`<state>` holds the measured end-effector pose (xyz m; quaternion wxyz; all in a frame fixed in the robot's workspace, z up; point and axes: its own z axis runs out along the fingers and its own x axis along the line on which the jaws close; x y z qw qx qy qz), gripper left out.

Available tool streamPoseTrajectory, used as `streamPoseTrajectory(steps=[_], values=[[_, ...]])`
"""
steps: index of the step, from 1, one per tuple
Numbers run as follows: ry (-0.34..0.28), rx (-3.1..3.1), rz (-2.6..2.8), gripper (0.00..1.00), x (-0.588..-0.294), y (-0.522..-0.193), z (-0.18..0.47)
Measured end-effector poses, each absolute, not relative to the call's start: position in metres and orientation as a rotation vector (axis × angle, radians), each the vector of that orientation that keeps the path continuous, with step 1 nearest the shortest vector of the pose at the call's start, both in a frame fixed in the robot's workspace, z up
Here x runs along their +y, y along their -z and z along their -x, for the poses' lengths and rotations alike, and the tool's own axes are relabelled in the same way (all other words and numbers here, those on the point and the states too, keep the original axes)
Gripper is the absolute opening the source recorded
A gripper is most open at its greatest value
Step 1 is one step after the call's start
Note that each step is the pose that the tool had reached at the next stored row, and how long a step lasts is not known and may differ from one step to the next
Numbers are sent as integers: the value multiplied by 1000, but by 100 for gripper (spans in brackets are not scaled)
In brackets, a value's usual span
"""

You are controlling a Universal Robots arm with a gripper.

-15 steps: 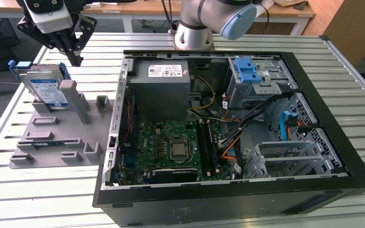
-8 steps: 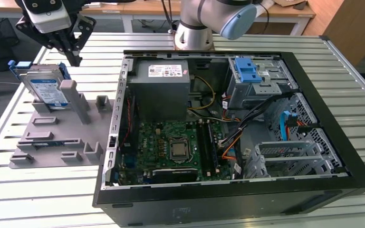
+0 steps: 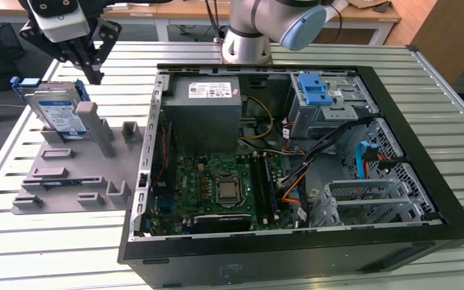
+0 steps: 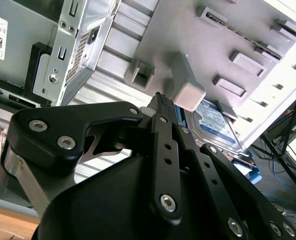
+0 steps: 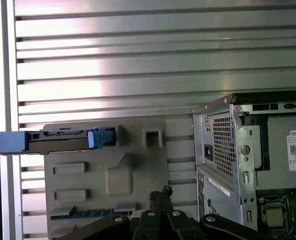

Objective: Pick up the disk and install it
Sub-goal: 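Reach for the disk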

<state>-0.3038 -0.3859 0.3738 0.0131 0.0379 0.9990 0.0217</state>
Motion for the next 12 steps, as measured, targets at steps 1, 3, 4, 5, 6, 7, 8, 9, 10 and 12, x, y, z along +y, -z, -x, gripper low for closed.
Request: streamPoseTrajectory(steps=[1, 3, 4, 5, 6, 7, 8, 9, 10, 12], values=[[-68, 3113, -118, 11, -386, -374, 304], [-68, 3113, -118, 11, -386, -374, 307], [-68, 3113, -118, 11, -386, -374, 308], [-68, 3113, -118, 11, -386, -374, 309], [-68, 3113, -118, 11, -386, -374, 311], [-68, 3113, -118, 11, -386, -374, 313], [-68, 3113, -118, 11, -386, -374, 315], [-68, 3113, -118, 11, -386, -374, 316], [-68, 3112, -118, 11, -386, -374, 317], [-68, 3113, -118, 11, -386, -374, 318]])
